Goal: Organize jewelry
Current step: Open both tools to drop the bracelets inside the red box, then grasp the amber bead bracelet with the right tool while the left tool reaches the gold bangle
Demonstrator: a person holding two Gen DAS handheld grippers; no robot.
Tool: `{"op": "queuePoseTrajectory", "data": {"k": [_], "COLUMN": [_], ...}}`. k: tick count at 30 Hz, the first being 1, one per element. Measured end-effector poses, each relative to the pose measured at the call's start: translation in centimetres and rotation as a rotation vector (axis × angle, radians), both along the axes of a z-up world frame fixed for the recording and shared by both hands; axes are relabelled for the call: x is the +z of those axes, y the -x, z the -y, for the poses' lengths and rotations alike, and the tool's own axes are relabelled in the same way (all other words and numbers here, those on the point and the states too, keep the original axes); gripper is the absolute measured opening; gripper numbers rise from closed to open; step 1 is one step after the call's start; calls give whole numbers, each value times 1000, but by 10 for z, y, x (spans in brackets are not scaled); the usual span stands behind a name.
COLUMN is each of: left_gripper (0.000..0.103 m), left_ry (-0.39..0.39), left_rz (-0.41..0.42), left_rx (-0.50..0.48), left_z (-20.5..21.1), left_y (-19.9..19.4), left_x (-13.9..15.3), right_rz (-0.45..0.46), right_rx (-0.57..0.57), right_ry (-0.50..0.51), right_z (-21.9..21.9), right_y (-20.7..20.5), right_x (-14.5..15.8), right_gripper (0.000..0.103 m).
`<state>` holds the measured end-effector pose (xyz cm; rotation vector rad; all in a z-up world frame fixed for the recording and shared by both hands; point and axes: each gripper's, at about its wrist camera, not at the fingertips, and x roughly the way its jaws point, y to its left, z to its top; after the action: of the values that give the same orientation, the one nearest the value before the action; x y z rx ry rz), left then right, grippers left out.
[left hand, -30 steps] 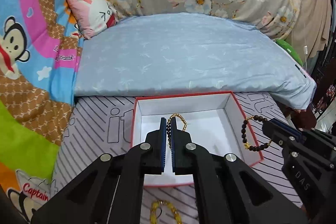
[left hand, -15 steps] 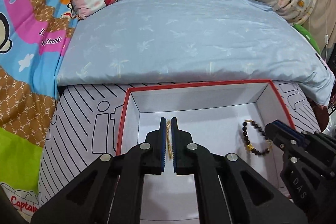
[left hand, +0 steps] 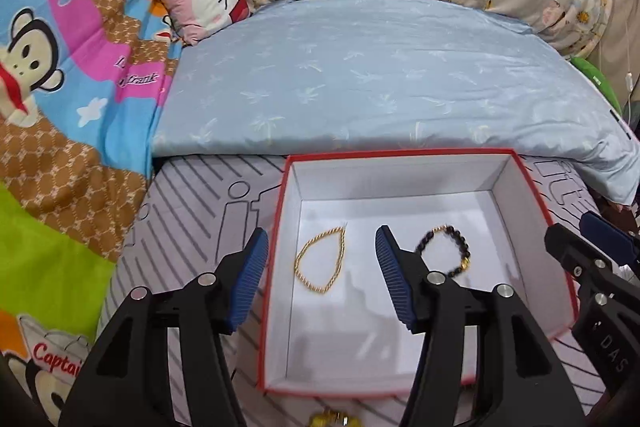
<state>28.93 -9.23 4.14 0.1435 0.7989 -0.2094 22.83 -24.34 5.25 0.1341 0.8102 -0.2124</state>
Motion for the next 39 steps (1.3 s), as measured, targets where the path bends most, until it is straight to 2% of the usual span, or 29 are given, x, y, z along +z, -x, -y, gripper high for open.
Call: {"op": "queuePoseTrajectory", "data": {"k": [2,6,9,12,18,23,27,39], "left_gripper": [57,66,67,67,67,67,67,67], "left_ry": [9,-22,-27,-16,-4,-38,-36,-56], "left_rz": [9,43,34,-9,-87,-105,-131,-151], "left_rx": [8,32,44,57,85,96,95,111], "left_z": [-12,-33,-53,-70,-92,-95,-95,-96], "left_y": [21,63,97,125,164,186,197,200], "left_x": [8,16,13,-1,-33,-51,-61,-77], "right_rz": [15,25,20,-10,-90,-122,-143,-172], "right_rx": [11,25,36,44,67,86,105,119], "right_ry": [1,27,41,25,2,3,-23,3], "right_z": [-7,-21,-28,-36,-51,-67,-77,-95], "right_y": [22,73,109,146,192,212,218,203], "right_x": [9,18,16,2,-34,-54,-66,-88], "right_gripper": [45,46,48,48,48,48,48,43]}}
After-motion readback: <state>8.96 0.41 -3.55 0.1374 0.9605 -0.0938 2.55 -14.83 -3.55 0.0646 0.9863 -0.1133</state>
